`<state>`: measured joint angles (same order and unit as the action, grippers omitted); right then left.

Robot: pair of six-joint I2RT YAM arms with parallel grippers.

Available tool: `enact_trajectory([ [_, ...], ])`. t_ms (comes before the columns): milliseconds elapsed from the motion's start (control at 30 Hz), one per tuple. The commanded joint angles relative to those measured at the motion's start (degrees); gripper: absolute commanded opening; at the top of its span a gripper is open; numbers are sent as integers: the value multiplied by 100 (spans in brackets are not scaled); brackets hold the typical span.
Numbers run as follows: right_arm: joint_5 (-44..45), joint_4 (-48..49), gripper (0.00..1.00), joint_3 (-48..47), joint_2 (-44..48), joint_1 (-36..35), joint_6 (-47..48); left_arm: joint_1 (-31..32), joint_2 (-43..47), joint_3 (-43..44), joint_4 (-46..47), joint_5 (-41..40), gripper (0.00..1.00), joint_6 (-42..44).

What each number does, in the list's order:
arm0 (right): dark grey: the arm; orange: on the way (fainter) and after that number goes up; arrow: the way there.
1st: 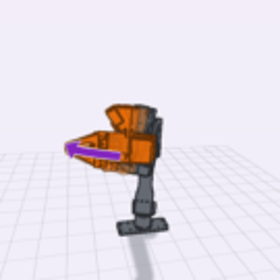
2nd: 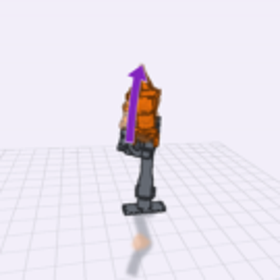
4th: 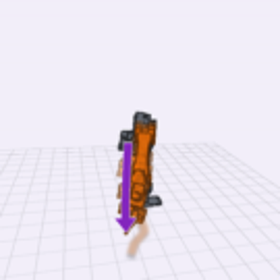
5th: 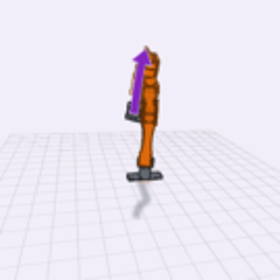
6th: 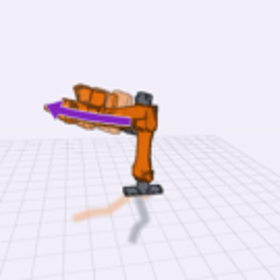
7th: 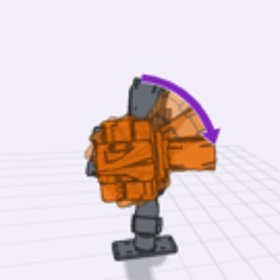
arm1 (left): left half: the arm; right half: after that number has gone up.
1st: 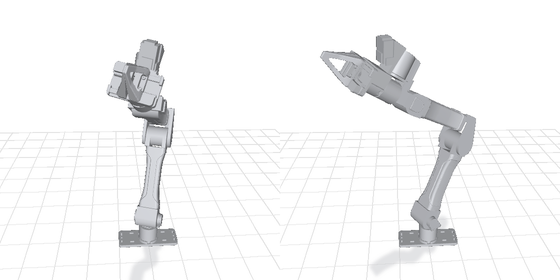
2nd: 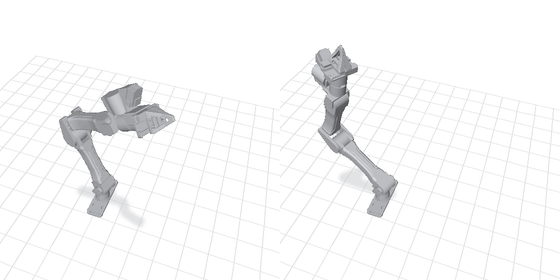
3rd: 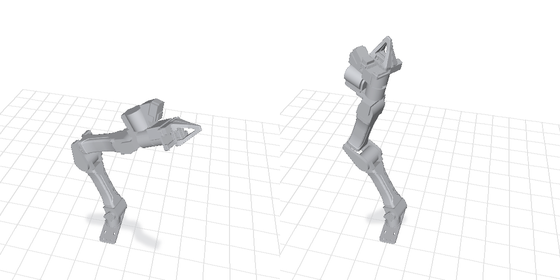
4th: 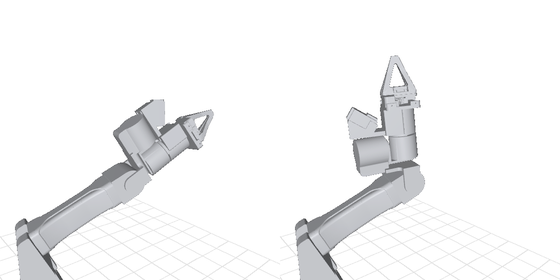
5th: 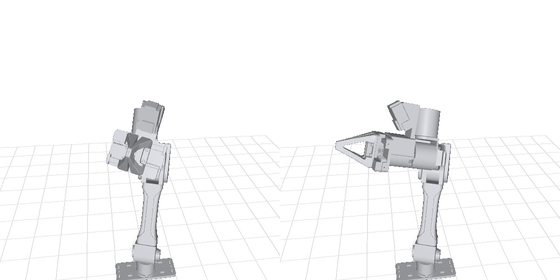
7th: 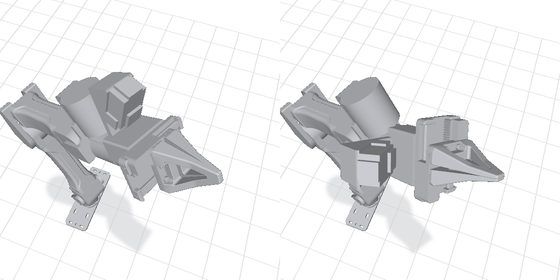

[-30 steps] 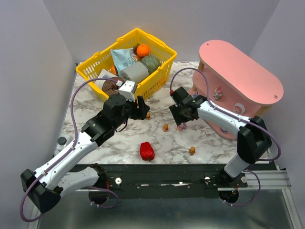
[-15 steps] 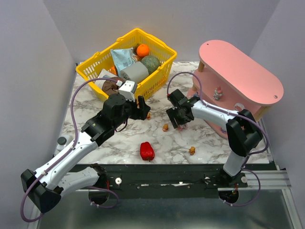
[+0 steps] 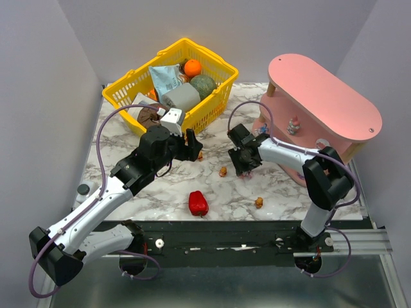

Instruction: Place and organize the plastic toys onto the shelf

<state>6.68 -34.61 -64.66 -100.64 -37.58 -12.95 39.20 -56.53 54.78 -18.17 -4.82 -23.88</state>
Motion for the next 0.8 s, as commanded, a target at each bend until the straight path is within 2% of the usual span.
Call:
enact_trajectory([
  [0, -614, 638, 17, 681, 386, -12, -313, -44, 11, -108, -28, 226, 75, -64],
  [100, -949, 1086, 3, 1103, 887, -12, -427, -53, 19, -143, -2, 349, 75, -117],
  [133, -992, 1227, 1, 1209, 1010, -12, -471, -62, 11, -161, 7, 394, 75, -134],
  [300, -1169, 1975, 1, 1746, 2229, -12, -945, -70, 46, -310, 94, 647, 75, -328],
  [400, -1125, 2037, 1, 1782, 2793, -12, -1411, -62, 134, -565, 340, 868, 76, -425],
  [533, -1072, 1932, 1, 1458, 3567, -4, -2184, -53, 344, -1170, 1278, 1263, 79, -547],
  [700, -765, 871, 1, 291, 3508, -12, -3432, 35, 564, -1479, 2343, 1606, 88, -732],
  [767, -799, 789, 1, 86, 3525, -12, -3792, 105, 600, -1576, 2844, 1685, 90, -732],
])
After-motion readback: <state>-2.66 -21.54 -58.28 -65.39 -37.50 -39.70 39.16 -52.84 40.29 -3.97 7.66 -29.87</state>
